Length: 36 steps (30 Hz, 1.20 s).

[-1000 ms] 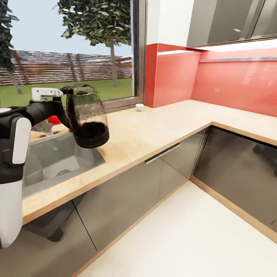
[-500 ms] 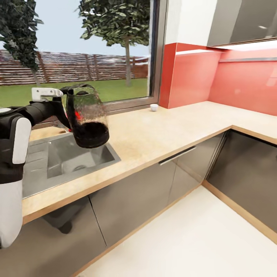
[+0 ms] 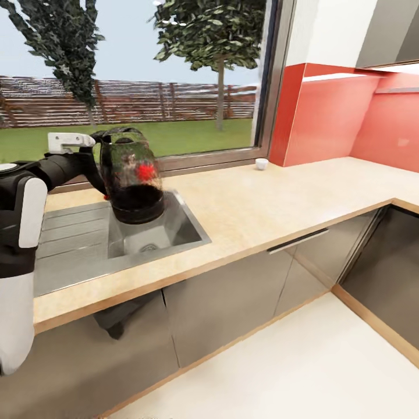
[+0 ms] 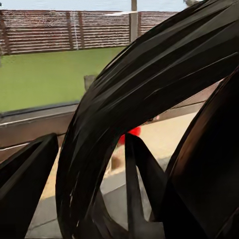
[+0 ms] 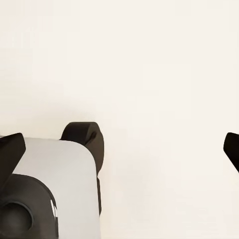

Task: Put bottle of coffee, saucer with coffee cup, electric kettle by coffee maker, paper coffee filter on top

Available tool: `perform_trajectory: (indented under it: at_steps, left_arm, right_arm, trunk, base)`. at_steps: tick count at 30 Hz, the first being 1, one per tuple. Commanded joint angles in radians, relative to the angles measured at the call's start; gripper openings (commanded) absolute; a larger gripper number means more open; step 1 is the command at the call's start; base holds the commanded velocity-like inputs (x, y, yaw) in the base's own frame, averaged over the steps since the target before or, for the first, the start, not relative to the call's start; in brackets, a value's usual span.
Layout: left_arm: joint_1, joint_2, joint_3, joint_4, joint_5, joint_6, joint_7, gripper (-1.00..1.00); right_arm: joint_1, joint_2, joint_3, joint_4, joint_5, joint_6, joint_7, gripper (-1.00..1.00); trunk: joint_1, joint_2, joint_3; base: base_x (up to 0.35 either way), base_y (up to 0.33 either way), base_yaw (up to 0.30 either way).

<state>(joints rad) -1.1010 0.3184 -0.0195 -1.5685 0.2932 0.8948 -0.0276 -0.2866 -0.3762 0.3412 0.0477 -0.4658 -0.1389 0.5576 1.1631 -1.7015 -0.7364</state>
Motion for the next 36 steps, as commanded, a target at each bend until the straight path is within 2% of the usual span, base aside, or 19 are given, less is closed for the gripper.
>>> perform_trajectory:
  at_steps: [1, 36]
  left_arm:
    - [-0.001, 0.001, 0.000, -0.001, -0.003, 0.004, -0.003, -1.00]
    - [-0.001, 0.001, 0.000, 0.004, -0.005, 0.004, -0.003, -1.00]
  right_arm:
    - [-0.002, 0.000, 0.009, 0.004, -0.008, -0.007, 0.005, 1.00]
    - [-0.002, 0.000, 0.009, 0.004, -0.008, -0.007, 0.005, 1.00]
  trunk:
    - [0.000, -0.001, -0.001]
    - [0.000, -0.001, -0.001]
  base:
    - [0.000, 0.000, 0.274]
    - [0.000, 0.000, 0.274]
